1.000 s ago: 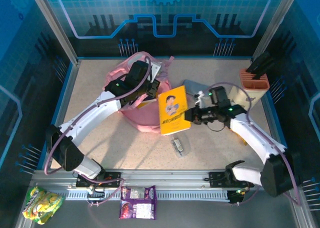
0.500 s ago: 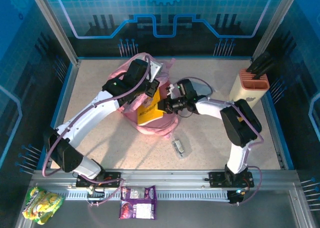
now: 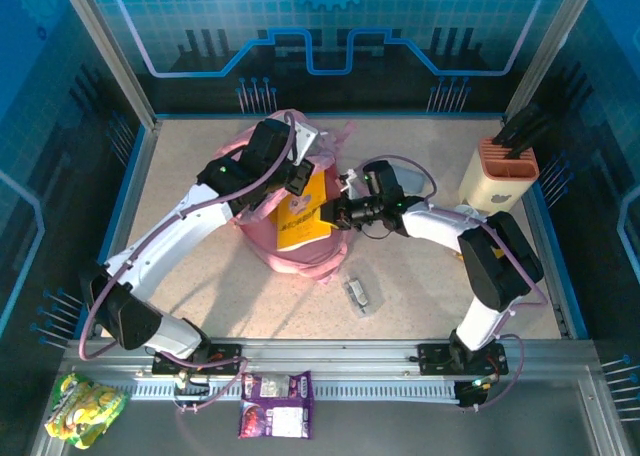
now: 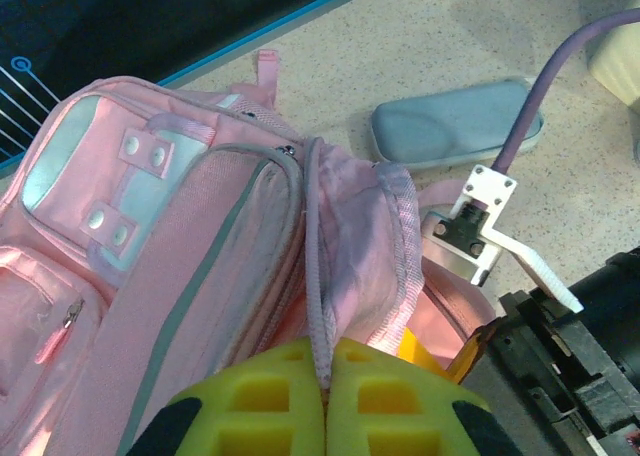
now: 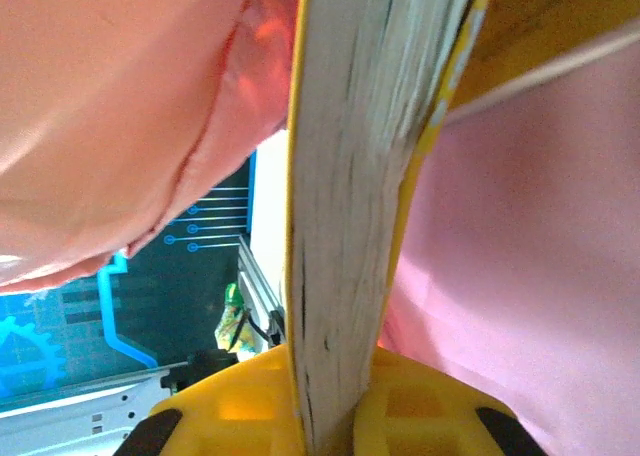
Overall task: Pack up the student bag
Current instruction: Place the book in the student bag.
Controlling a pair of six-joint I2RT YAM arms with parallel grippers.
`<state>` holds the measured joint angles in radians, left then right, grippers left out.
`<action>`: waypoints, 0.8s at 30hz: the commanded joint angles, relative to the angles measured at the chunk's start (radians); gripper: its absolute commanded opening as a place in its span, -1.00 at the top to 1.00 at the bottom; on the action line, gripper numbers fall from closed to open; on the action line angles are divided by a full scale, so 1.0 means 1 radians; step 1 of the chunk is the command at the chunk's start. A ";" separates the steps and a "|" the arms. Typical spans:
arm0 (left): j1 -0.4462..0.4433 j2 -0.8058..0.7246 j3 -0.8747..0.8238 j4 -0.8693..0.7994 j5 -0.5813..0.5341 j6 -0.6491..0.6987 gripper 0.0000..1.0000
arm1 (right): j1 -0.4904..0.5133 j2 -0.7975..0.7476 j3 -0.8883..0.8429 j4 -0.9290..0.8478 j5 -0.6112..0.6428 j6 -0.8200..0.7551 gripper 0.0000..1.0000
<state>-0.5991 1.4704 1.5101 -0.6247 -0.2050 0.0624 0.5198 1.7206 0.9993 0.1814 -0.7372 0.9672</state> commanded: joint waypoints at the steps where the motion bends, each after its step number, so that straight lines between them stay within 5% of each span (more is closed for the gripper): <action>1: -0.007 -0.062 0.024 0.093 0.008 0.005 1.00 | 0.011 0.041 0.059 0.131 -0.005 0.073 1.00; 11: -0.006 -0.081 0.007 0.103 0.038 -0.009 1.00 | 0.027 0.316 0.344 0.095 0.119 0.070 0.81; 18: -0.004 -0.085 -0.015 0.108 0.029 -0.009 1.00 | 0.019 0.311 0.379 -0.119 0.250 -0.106 -0.24; 24: 0.003 -0.087 -0.034 0.120 0.032 -0.016 1.00 | 0.057 0.099 0.202 -0.322 0.450 -0.295 -0.44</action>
<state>-0.5987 1.4433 1.4666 -0.6044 -0.1898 0.0582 0.5472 1.9438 1.2541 -0.0006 -0.4175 0.8021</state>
